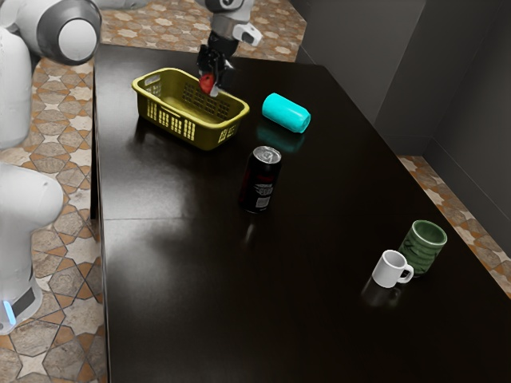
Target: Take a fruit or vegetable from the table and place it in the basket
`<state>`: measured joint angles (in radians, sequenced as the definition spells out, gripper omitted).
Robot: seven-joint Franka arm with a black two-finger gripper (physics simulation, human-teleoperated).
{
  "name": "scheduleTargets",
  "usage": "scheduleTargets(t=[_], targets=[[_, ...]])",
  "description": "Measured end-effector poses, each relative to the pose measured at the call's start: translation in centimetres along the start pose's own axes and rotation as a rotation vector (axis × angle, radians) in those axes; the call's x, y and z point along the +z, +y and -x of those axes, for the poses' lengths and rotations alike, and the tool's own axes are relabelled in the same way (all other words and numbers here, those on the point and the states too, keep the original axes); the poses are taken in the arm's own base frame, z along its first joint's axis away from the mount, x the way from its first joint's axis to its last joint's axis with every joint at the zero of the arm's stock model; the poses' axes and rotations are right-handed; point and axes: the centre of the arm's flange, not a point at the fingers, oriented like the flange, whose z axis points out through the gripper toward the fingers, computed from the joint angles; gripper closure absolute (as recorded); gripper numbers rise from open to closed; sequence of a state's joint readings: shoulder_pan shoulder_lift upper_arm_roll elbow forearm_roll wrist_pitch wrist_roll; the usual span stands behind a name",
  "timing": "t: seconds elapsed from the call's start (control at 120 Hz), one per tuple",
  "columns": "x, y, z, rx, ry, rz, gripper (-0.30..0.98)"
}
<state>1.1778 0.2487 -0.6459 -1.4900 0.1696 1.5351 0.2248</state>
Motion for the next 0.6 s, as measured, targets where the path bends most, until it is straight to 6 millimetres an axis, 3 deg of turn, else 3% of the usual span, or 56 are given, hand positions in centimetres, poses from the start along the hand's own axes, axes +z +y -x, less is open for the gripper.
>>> scheduleTargets(t=[0.2, 0.25, 0.342, 0.45, 0.483, 0.517, 0.558, 0.6], targets=[[2.3, -4.9, -1.3, 0.027, 0.018, 0.053, 0.34], [2.4, -5.1, -1.4, 0.043, 0.020, 0.054, 0.33], [2.5, -4.9, -1.5, 0.073, 0.026, 0.061, 0.17], [1.8, -3.9, -1.5, 0.112, 0.036, 0.053, 0.08], [0.1, -0.9, -1.7, 0.155, 0.052, 0.024, 0.06], [-2.4, 4.4, -1.9, 0.222, 0.076, -0.022, 0.05], [-5.2, 14.2, -1.8, 0.337, 0.105, -0.090, 0.04], [-6.9, 24.2, -0.5, 0.457, 0.132, -0.137, 0.03]])
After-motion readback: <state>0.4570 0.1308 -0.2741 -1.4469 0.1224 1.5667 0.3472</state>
